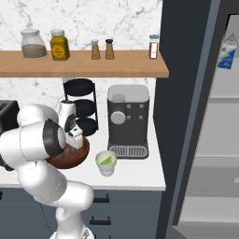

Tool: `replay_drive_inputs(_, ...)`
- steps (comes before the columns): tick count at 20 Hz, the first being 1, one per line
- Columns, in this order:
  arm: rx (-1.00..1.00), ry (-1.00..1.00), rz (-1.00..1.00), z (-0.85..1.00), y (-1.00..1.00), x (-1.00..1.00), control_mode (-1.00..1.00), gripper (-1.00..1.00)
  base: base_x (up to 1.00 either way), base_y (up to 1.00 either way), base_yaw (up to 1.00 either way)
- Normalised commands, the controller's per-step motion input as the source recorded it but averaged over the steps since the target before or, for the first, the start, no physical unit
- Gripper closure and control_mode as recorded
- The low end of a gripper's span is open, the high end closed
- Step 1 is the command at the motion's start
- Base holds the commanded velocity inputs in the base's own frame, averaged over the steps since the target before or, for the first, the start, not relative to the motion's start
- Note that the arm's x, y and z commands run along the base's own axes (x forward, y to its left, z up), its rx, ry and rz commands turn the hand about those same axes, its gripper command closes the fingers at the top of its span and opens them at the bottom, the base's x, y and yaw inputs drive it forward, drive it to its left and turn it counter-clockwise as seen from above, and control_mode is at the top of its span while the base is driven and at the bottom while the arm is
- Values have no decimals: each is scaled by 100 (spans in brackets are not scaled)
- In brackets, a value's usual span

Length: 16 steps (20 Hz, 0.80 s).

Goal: Grab a lemon wedge from the fridge and one ice cube from the ice bowl, and put them in the glass of lemonade.

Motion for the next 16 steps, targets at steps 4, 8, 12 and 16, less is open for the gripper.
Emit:
replay_drive_inputs(4,-1,0,11,-38,0,0,-100,-100,0,0,0)
replay_drive_inputs(8,0,0,8,-43,0,0,-100,-100,0,0,0)
replay_drive_inputs(12,0,-6,7,-44,0,-4,-100,-100,0,0,0)
replay_drive_inputs(16,0,-20,7,-3,0,-8,-100,-100,0,0,0)
